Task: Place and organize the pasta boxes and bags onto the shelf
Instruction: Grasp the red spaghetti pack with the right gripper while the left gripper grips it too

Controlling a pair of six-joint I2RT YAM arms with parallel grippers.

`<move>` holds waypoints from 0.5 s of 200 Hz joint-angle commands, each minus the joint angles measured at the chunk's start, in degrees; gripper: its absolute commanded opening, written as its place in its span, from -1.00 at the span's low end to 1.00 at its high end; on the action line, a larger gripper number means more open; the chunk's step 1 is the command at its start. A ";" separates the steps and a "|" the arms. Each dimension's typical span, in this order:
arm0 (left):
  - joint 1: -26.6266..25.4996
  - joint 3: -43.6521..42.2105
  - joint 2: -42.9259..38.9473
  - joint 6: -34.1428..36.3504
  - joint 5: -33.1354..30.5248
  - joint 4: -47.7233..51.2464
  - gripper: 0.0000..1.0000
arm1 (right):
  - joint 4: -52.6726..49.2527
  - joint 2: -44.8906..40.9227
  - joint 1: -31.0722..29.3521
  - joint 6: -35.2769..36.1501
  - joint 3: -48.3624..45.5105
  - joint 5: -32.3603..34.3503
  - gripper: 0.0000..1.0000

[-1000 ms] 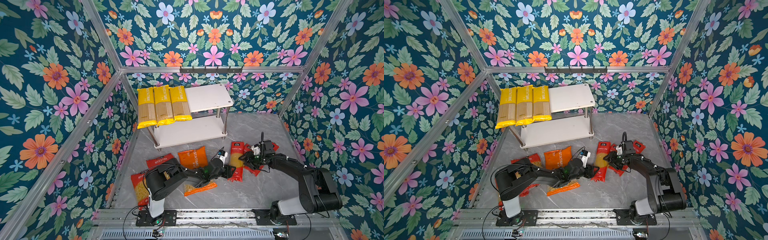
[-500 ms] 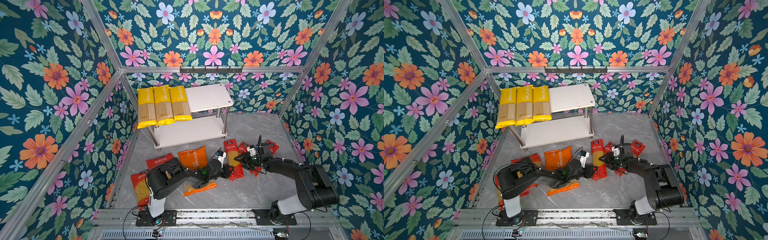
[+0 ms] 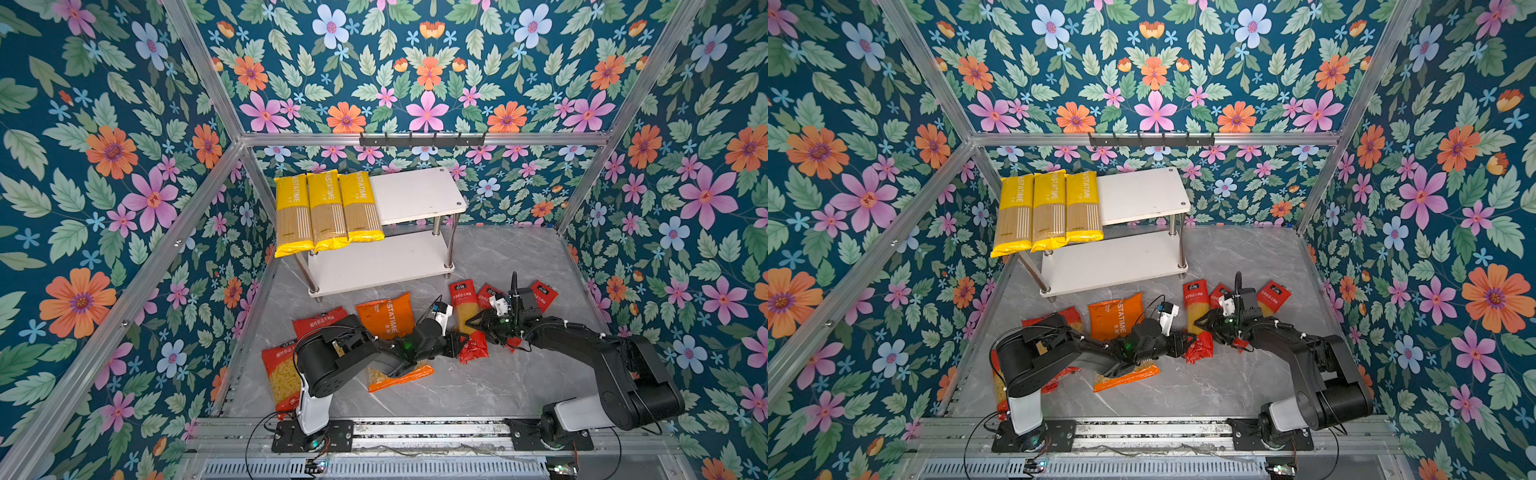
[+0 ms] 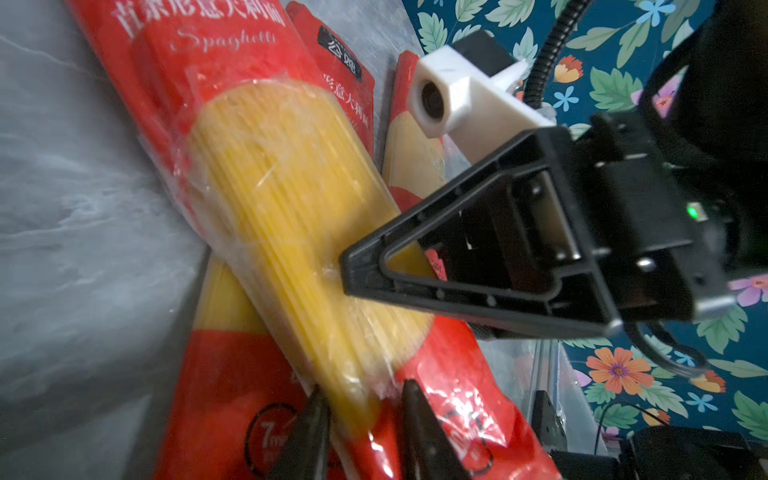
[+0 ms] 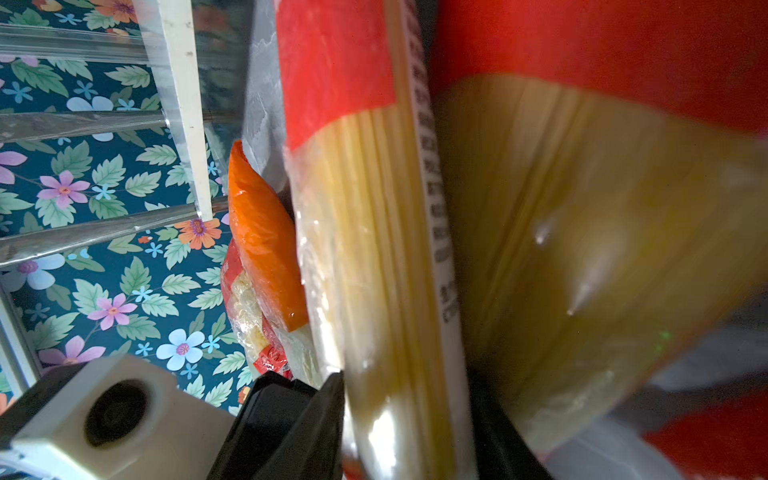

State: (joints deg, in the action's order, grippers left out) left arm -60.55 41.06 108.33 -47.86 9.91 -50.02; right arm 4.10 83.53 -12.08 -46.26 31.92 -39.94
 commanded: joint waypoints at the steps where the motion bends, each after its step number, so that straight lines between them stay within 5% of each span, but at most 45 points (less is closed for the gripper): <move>1: 0.08 -0.95 -1.30 0.67 1.98 -1.63 -0.37 | 1.13 0.90 -0.31 1.83 -0.19 -3.29 -0.23; 34: 0.78 -3.66 -5.06 0.92 1.68 -1.02 -0.29 | -1.98 -2.48 -0.16 4.68 -0.02 -1.43 -0.59; 100: 3.24 -6.87 -20.53 4.00 0.02 6.87 -0.09 | -0.31 -13.86 2.14 1.65 -0.62 -1.90 -0.91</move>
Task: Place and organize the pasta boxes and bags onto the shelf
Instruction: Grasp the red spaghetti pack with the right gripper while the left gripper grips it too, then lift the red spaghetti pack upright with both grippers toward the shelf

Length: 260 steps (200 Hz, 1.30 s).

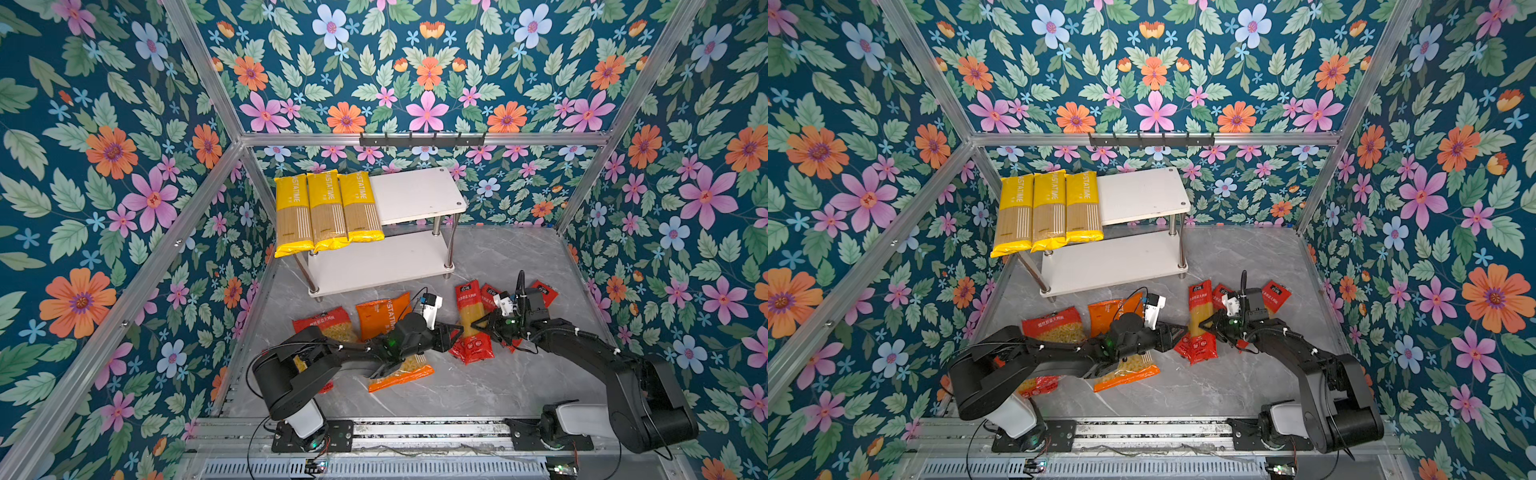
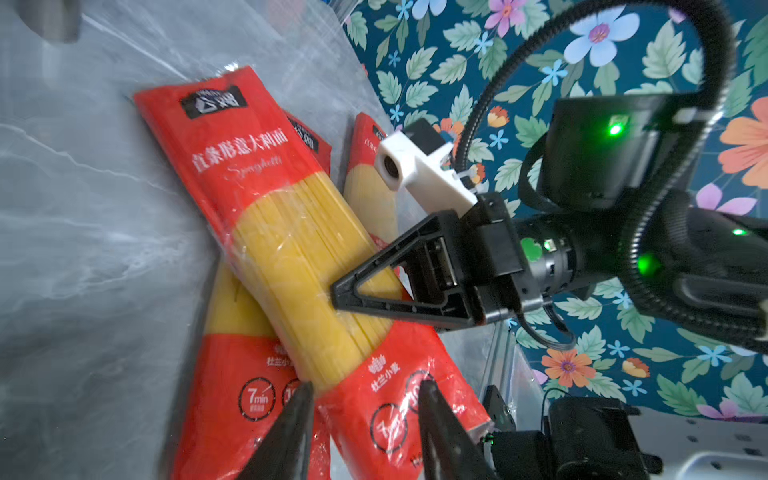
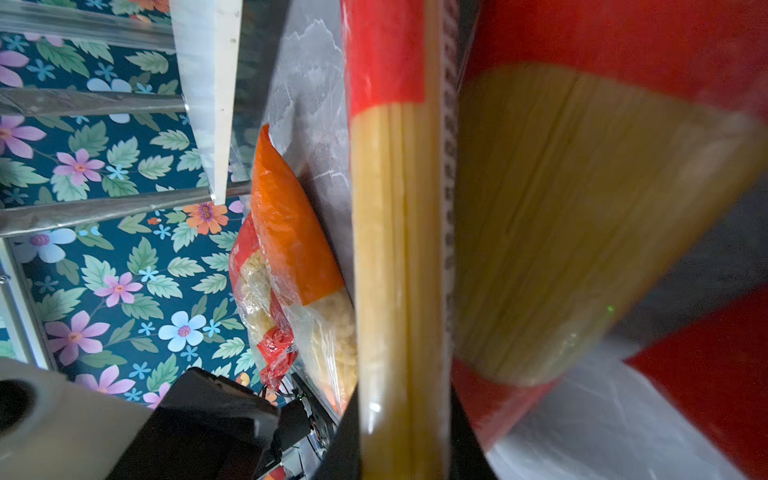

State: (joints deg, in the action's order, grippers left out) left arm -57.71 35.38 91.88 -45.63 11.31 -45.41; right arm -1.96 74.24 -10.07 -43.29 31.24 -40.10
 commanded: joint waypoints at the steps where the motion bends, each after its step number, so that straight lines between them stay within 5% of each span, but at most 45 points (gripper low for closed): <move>1: 0.40 -1.27 -4.29 1.73 -1.42 2.26 -0.09 | 5.92 -4.91 0.13 -1.34 0.01 -1.75 -0.92; 49: 1.67 -5.85 -14.53 0.36 -3.94 -3.81 -0.05 | 24.77 -18.99 -0.73 -1.63 -5.11 1.75 -1.00; 100: 9.14 -0.90 -21.07 4.92 7.67 2.98 0.38 | 35.03 -25.62 -8.39 6.56 -3.71 -0.47 -1.00; 133: 10.56 0.44 -20.86 3.77 12.65 0.58 0.60 | 43.52 -24.23 -10.82 3.22 -3.32 -4.13 -1.00; 176: 11.16 2.88 -20.08 3.60 17.40 -2.00 0.51 | 39.60 -19.92 -19.13 9.05 2.37 -3.90 -1.00; 260: 14.59 0.46 -23.67 1.98 17.21 -4.35 0.10 | 45.57 -13.56 -22.25 4.05 4.63 -9.22 -1.00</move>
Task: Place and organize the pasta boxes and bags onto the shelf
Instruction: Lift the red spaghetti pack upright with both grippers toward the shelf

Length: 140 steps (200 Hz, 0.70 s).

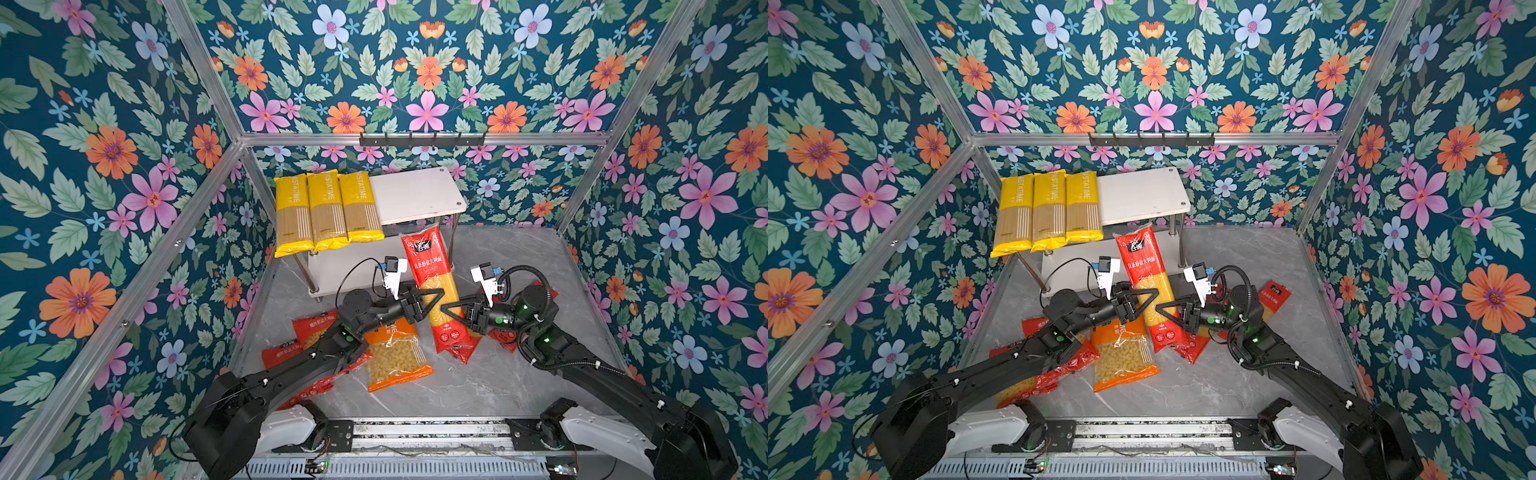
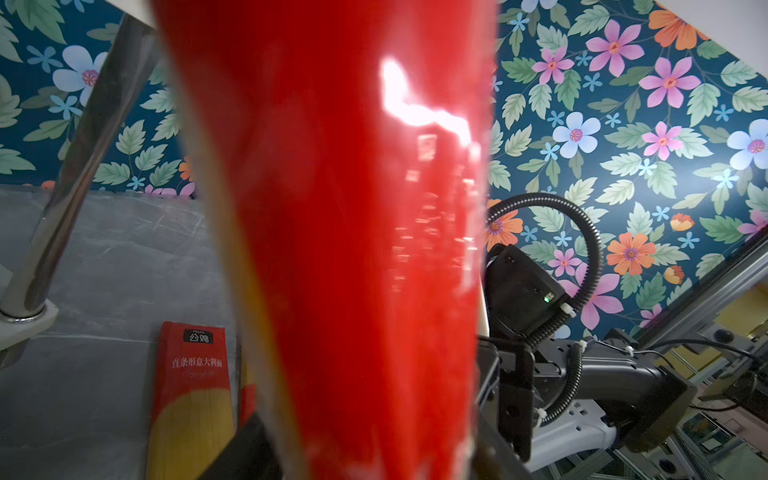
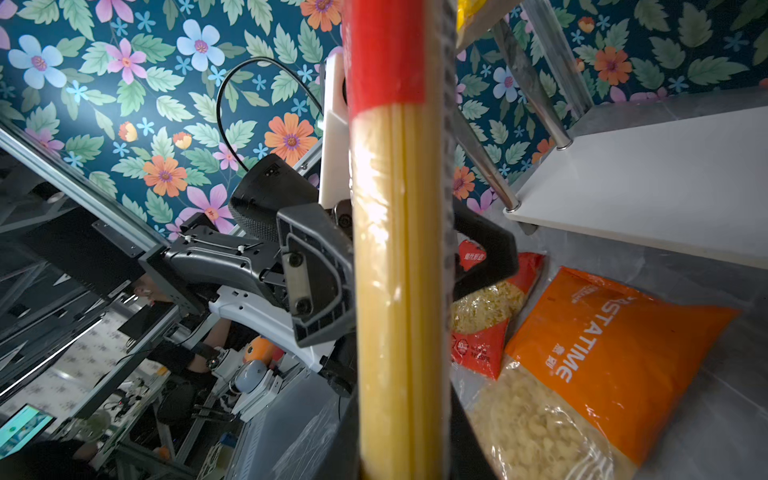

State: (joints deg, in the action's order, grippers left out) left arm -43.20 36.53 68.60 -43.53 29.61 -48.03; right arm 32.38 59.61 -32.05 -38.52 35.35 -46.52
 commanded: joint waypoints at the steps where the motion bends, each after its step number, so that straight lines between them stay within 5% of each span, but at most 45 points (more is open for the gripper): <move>1: 0.11 -0.77 -0.39 -0.14 -1.15 -1.81 0.10 | 11.40 1.18 -0.28 -0.87 0.47 -2.79 -1.00; 40: 0.13 0.53 -0.38 0.24 -2.52 -0.74 -0.45 | 12.46 3.31 -0.29 -3.31 0.24 -2.27 -1.00; 56: 0.11 0.97 -0.72 0.53 -3.36 -0.04 -0.63 | 11.63 3.58 -0.29 -3.30 -0.39 -1.63 -0.71; 92: 1.12 2.06 -3.44 1.54 -5.78 2.82 -0.74 | 9.57 2.53 -0.29 -2.66 -4.18 0.63 -0.11; 140: 3.12 6.25 -5.64 2.06 -5.35 7.75 -0.74 | 6.46 1.42 -0.29 -0.84 -7.97 2.44 0.09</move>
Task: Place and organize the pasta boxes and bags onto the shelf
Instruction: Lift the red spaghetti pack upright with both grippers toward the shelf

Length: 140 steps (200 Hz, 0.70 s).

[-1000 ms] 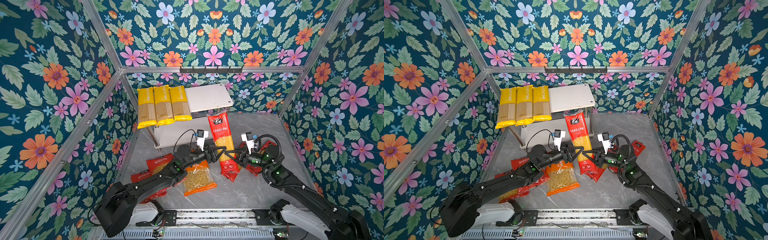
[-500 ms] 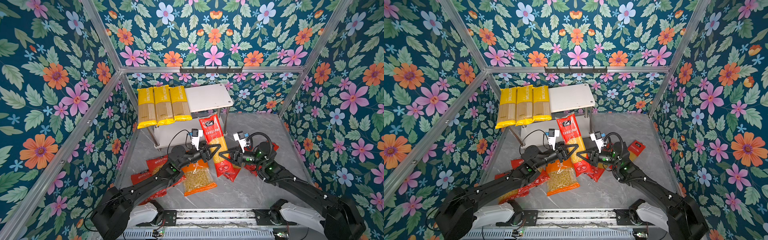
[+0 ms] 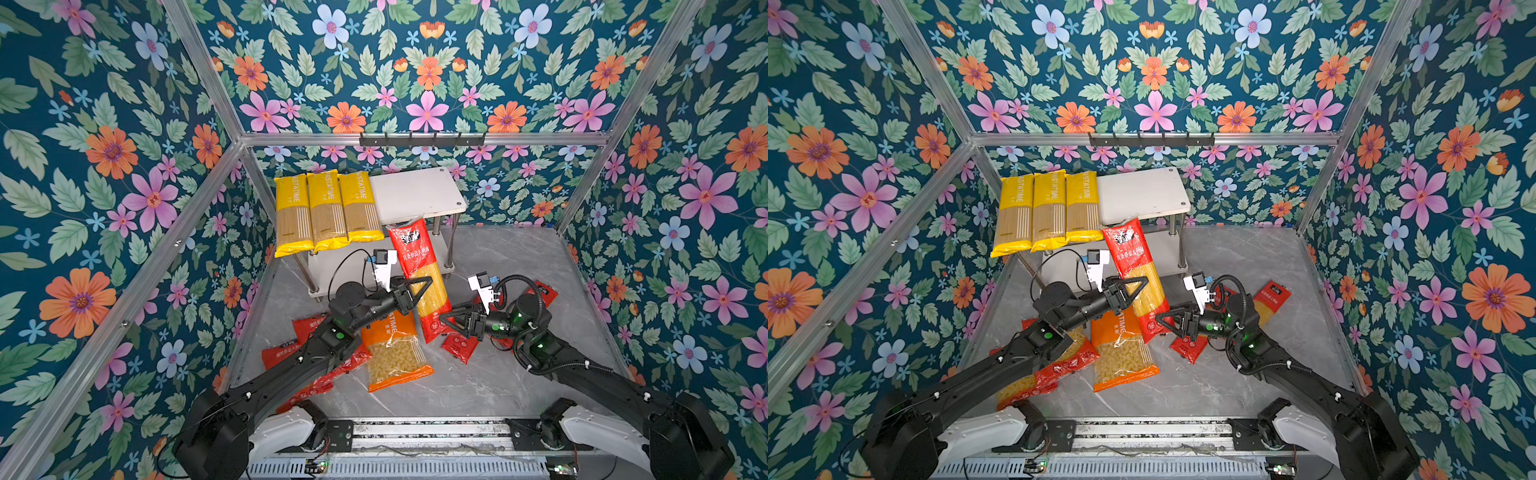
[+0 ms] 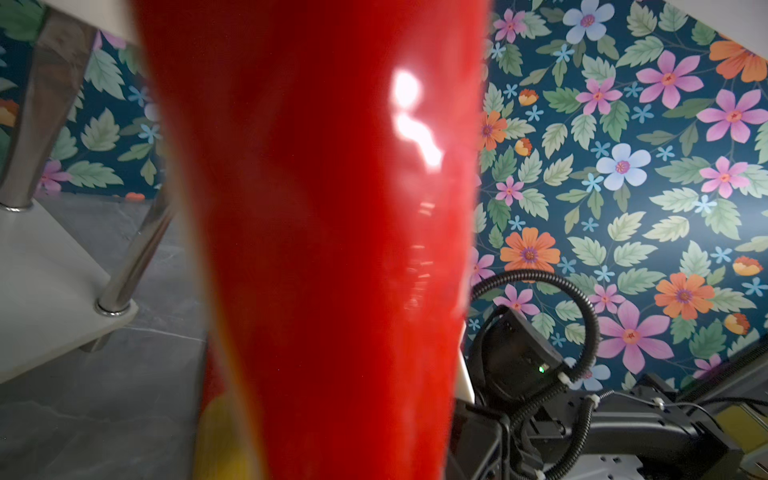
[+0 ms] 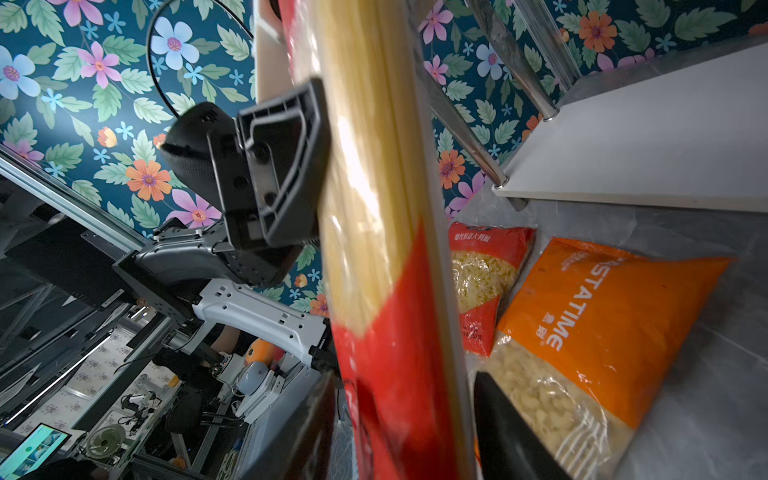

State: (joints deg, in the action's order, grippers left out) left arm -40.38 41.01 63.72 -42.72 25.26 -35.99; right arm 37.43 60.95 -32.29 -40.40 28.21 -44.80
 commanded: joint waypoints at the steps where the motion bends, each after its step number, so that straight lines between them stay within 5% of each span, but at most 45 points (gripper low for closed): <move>1: 0.30 1.82 -0.78 1.20 -0.96 -4.28 -0.74 | 1.50 0.11 -0.05 0.95 -0.85 0.70 0.09; 53: 0.36 2.71 -0.19 -0.08 0.40 -5.32 -0.71 | 7.38 2.42 -0.05 -2.82 0.84 0.24 -0.04; 94: 0.86 3.85 0.00 -0.25 0.28 -4.83 -0.61 | 15.66 5.62 -0.05 -8.10 1.58 -0.29 -0.63; 121: 2.07 4.34 -0.65 -0.33 0.03 -1.48 -0.45 | 20.25 8.36 -0.05 -10.95 2.95 0.59 -0.85; 140: 2.65 3.95 -1.14 -1.26 -0.76 -0.76 -0.14 | 23.45 10.24 -0.05 -12.77 4.99 1.13 -0.89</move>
State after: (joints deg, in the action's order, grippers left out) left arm -38.11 44.73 63.46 -43.31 23.55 -33.17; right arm 52.03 69.49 -32.38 -48.51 30.94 -46.24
